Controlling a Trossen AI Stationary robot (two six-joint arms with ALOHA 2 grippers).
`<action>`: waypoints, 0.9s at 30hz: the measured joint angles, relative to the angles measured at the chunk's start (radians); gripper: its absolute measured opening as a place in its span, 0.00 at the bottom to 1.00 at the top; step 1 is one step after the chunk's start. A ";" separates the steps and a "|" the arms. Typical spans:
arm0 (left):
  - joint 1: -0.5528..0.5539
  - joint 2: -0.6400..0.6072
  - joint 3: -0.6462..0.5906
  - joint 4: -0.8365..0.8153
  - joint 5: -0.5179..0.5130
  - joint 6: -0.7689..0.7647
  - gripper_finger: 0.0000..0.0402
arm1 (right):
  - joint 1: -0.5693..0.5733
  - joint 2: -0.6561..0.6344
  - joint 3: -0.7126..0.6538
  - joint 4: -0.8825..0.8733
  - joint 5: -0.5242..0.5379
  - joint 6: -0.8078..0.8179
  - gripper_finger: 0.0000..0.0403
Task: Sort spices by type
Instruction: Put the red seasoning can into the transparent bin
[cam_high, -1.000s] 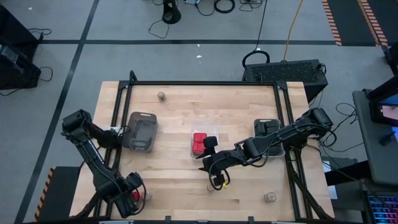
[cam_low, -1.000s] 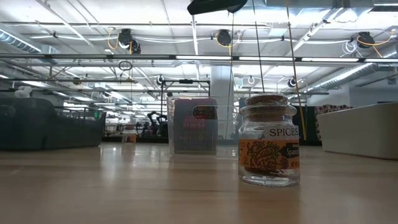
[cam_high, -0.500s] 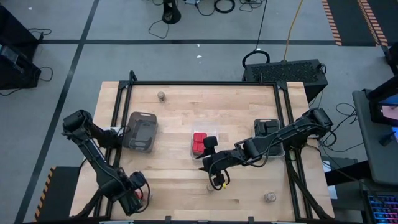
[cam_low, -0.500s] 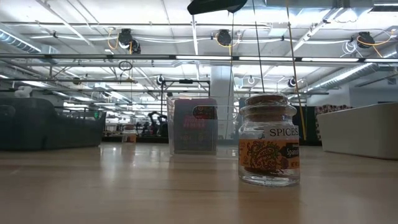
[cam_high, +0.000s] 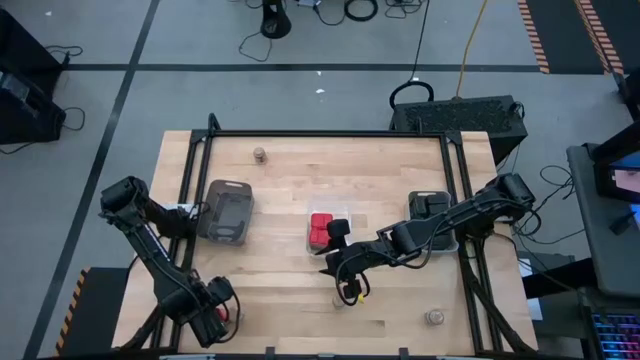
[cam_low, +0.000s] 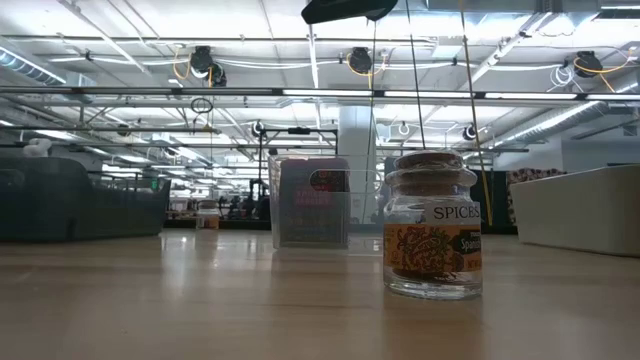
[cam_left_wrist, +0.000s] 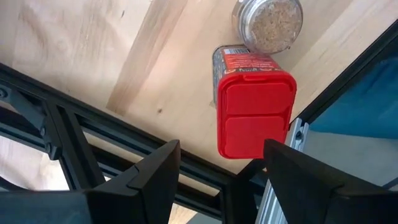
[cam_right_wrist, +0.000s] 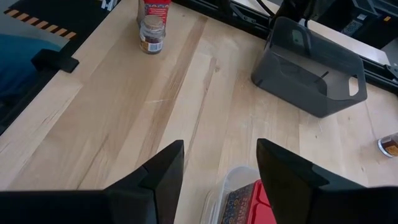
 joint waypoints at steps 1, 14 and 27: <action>0.000 0.000 0.000 -0.001 -0.012 0.000 0.59 | 0.000 0.000 0.000 0.000 0.000 0.000 0.46; 0.001 0.000 0.000 0.000 -0.110 -0.073 0.59 | 0.000 0.000 0.000 -0.002 0.000 0.000 0.46; 0.020 -0.001 -0.060 0.010 -0.040 -0.082 0.59 | 0.000 0.000 0.000 -0.007 0.000 0.003 0.46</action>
